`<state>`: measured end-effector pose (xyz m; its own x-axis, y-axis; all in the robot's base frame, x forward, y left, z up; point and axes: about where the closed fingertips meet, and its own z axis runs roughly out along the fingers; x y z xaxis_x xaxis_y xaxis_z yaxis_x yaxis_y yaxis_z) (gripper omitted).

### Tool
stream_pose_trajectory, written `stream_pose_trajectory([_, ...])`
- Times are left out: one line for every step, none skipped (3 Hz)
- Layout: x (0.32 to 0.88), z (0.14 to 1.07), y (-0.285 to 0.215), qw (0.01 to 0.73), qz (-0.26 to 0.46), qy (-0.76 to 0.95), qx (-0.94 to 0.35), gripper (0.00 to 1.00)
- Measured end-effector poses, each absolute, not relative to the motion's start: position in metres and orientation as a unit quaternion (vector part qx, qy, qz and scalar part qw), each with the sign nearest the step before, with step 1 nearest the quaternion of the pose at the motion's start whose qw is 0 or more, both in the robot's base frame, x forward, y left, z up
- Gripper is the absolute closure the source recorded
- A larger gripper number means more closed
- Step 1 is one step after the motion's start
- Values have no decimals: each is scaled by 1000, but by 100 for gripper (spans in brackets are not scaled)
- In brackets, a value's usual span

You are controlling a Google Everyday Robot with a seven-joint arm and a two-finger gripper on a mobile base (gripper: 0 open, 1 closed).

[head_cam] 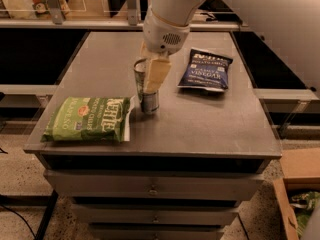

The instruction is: Move redbull can near green jalapeno chip bag

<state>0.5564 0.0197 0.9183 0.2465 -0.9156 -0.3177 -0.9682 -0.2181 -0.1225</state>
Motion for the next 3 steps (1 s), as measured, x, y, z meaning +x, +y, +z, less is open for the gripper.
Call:
stream_pose_trajectory([558, 909, 32, 145, 92, 598, -783, 82])
stream_pose_trajectory([560, 900, 35, 145, 96, 595, -784, 59])
stream_pose_trajectory([559, 898, 36, 151, 107, 590, -786, 36])
